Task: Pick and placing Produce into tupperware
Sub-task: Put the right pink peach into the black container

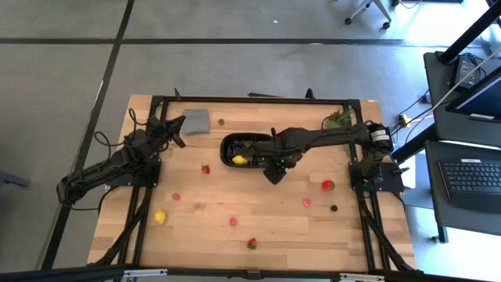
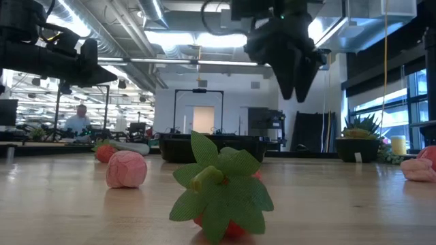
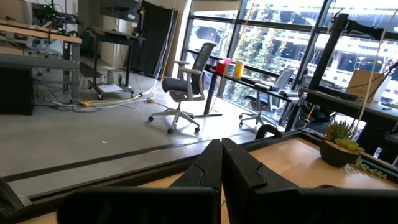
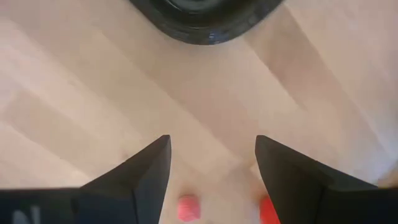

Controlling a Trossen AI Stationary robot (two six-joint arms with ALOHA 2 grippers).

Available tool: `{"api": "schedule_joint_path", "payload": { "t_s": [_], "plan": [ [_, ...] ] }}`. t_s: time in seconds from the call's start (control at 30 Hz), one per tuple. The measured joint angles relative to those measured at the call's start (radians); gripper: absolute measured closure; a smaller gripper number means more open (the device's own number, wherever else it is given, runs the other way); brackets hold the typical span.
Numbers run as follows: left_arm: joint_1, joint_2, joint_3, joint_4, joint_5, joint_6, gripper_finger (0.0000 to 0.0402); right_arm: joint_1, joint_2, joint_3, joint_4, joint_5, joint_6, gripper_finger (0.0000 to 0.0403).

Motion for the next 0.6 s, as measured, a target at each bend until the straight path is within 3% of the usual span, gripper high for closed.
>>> {"api": "schedule_joint_path", "payload": {
  "t_s": [0.27, 0.6],
  "plan": [
    [0.0, 0.0, 0.0, 0.0, 0.0, 0.0, 0.0401, -0.01, 0.0, 0.099, 0.178, 0.001, 0.083, 0.0166],
    [0.0, 0.0, 0.0, 0.0, 0.0, 0.0, 0.0401, -0.072, 0.0, 0.212, 0.433, 0.011, -0.109, 0.0166]
  ]
}}
